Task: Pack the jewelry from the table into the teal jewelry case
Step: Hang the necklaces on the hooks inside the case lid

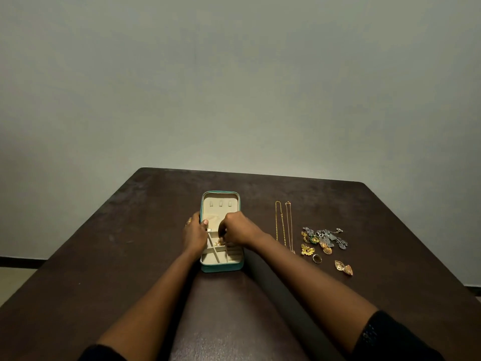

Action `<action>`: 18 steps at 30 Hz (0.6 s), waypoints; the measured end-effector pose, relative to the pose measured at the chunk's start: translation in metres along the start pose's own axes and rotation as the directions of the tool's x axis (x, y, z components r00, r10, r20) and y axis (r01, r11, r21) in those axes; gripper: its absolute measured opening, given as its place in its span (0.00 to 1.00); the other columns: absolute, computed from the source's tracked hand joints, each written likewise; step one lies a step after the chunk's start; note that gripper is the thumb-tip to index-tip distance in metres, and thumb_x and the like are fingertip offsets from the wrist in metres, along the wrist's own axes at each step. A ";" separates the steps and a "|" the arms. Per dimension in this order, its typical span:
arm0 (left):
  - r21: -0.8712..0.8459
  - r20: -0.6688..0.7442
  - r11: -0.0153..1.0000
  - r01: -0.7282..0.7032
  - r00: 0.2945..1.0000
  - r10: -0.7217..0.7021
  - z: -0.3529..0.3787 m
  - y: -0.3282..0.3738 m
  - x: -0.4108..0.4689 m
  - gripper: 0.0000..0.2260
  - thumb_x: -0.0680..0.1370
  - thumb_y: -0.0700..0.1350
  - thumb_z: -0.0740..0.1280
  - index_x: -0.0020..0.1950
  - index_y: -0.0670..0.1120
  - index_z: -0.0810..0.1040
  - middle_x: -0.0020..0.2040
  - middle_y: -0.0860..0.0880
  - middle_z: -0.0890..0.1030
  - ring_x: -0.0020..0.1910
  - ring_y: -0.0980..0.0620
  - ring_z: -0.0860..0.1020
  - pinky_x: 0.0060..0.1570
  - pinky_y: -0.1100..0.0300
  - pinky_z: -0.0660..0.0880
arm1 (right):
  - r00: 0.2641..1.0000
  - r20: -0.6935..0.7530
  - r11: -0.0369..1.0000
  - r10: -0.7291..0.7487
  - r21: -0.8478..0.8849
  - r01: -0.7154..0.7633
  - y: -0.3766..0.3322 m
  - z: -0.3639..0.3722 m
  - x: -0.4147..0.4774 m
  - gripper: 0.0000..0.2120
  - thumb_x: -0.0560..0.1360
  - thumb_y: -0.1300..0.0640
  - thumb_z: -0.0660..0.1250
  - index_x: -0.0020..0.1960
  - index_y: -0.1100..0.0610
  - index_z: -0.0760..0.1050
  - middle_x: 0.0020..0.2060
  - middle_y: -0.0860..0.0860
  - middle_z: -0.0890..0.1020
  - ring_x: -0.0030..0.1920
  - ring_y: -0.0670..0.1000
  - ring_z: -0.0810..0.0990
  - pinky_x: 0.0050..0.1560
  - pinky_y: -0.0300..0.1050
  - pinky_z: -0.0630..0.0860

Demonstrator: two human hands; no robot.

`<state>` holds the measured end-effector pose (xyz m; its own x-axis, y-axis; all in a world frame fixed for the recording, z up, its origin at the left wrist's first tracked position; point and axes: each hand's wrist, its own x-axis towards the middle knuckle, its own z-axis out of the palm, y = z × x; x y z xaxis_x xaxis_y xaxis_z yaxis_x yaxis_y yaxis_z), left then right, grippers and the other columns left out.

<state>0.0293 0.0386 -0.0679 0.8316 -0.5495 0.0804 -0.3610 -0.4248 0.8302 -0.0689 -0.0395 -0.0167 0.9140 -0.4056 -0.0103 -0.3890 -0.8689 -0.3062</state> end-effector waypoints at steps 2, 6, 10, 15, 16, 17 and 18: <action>-0.011 0.008 1.000 -0.013 1.000 0.013 -0.001 -0.002 -0.002 0.16 0.81 0.41 0.57 0.69 0.42 0.68 0.65 0.40 0.73 0.64 0.41 0.71 0.59 0.52 0.68 | 0.998 0.067 1.000 0.011 -0.021 -0.009 -0.002 0.003 0.000 0.11 0.72 0.64 0.67 0.53 0.59 0.82 0.51 0.58 0.82 0.51 0.57 0.80 0.50 0.47 0.77; -0.007 0.026 0.999 -0.047 0.999 0.047 -0.003 -0.002 -0.007 0.16 0.81 0.41 0.57 0.69 0.42 0.69 0.65 0.40 0.74 0.63 0.42 0.72 0.58 0.53 0.69 | 0.993 0.107 0.997 0.051 -0.059 -0.045 -0.009 0.009 -0.001 0.12 0.73 0.63 0.65 0.55 0.60 0.81 0.53 0.60 0.81 0.51 0.59 0.79 0.52 0.50 0.78; -0.001 0.027 0.998 -0.064 0.998 0.064 -0.004 -0.001 -0.008 0.16 0.81 0.40 0.58 0.69 0.41 0.69 0.65 0.40 0.75 0.63 0.41 0.72 0.57 0.54 0.68 | 0.990 0.123 0.988 0.073 -0.141 -0.055 -0.019 0.007 0.000 0.13 0.75 0.62 0.63 0.59 0.62 0.75 0.56 0.61 0.77 0.56 0.61 0.77 0.50 0.51 0.74; 0.014 0.051 0.998 -0.067 0.997 0.066 -0.005 -0.001 -0.007 0.16 0.81 0.40 0.58 0.68 0.42 0.70 0.65 0.40 0.75 0.63 0.41 0.72 0.57 0.55 0.68 | 0.991 0.123 0.984 0.051 -0.178 -0.029 -0.024 0.004 -0.001 0.14 0.74 0.61 0.63 0.60 0.61 0.74 0.56 0.60 0.77 0.56 0.61 0.77 0.50 0.51 0.73; 0.024 0.058 0.997 -0.069 0.996 0.068 -0.006 -0.001 -0.007 0.16 0.81 0.41 0.58 0.68 0.42 0.70 0.65 0.40 0.75 0.63 0.41 0.72 0.57 0.55 0.68 | 0.990 0.136 0.987 0.044 -0.156 -0.023 -0.023 0.003 0.000 0.13 0.74 0.61 0.64 0.58 0.61 0.75 0.55 0.60 0.78 0.55 0.61 0.77 0.49 0.50 0.74; 0.035 0.066 0.997 -0.071 0.995 0.069 -0.006 -0.001 -0.006 0.15 0.81 0.41 0.58 0.68 0.42 0.70 0.64 0.40 0.75 0.62 0.42 0.73 0.57 0.54 0.69 | 0.987 0.154 0.992 0.035 -0.127 -0.015 -0.021 0.003 0.001 0.12 0.73 0.60 0.65 0.56 0.61 0.77 0.54 0.60 0.79 0.53 0.60 0.78 0.49 0.49 0.74; 0.042 0.075 0.997 -0.072 0.995 0.069 -0.007 -0.001 -0.005 0.15 0.81 0.41 0.58 0.67 0.42 0.70 0.64 0.41 0.75 0.61 0.42 0.73 0.56 0.53 0.69 | 0.986 0.166 0.995 0.023 -0.101 -0.006 -0.020 0.001 0.002 0.12 0.73 0.60 0.66 0.55 0.62 0.78 0.53 0.61 0.80 0.53 0.60 0.78 0.49 0.48 0.74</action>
<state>0.0279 0.0468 -0.0650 0.7710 -0.6296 0.0960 -0.4375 -0.4141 0.7982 -0.0591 -0.0228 -0.0120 0.9112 -0.3727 -0.1755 -0.4044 -0.8904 -0.2088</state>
